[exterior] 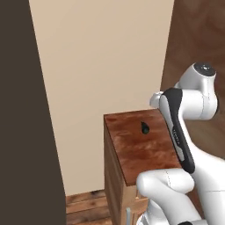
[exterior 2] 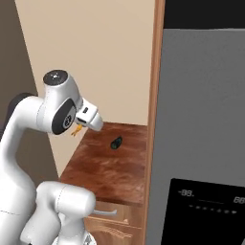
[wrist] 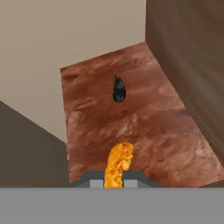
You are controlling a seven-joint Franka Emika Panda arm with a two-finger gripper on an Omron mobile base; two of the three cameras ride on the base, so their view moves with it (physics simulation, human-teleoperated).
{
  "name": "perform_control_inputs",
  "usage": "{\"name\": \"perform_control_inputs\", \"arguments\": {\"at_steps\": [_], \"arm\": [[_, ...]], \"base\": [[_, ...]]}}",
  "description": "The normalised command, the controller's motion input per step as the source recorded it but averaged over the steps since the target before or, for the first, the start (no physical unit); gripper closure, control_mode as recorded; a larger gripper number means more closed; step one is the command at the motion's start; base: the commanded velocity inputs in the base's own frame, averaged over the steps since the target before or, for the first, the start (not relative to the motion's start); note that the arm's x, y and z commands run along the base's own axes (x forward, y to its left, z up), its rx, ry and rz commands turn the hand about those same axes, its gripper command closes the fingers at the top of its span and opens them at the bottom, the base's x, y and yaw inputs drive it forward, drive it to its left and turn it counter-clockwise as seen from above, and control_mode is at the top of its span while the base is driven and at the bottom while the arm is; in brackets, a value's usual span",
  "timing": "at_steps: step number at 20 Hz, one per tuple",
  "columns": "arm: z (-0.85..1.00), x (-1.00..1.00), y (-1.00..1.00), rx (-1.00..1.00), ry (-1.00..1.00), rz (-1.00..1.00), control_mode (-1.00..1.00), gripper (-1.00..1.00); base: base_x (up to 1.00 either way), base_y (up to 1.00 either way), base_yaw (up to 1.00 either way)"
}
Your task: Open the fridge, remove the peach, eggplant, and shrimp, and place them on any counter.
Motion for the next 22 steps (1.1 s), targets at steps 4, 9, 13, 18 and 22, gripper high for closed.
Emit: {"name": "perform_control_inputs", "arguments": {"at_steps": [4, 9, 13, 18, 22], "arm": [[-0.67, 0.16, -0.06, 0.0, 0.09, 0.0, -1.0, 1.0], [-1.0, 0.32, -0.05, 0.0, 0.17, 0.0, -1.0, 1.0], [-1.0, 0.25, 0.0, 0.0, 0.04, 0.0, -1.0, 1.0], [-1.0, 0.26, 0.0, 0.0, 0.0, 0.0, -1.0, 1.0], [-1.0, 0.55, 0.05, 0.0, 0.0, 0.0, -1.0, 1.0]], "base": [[0.06, 0.0, 0.0], [0.0, 0.0, 0.0], [0.0, 0.0, 0.0], [0.0, 0.0, 0.0], [0.0, 0.0, 0.0]]}}
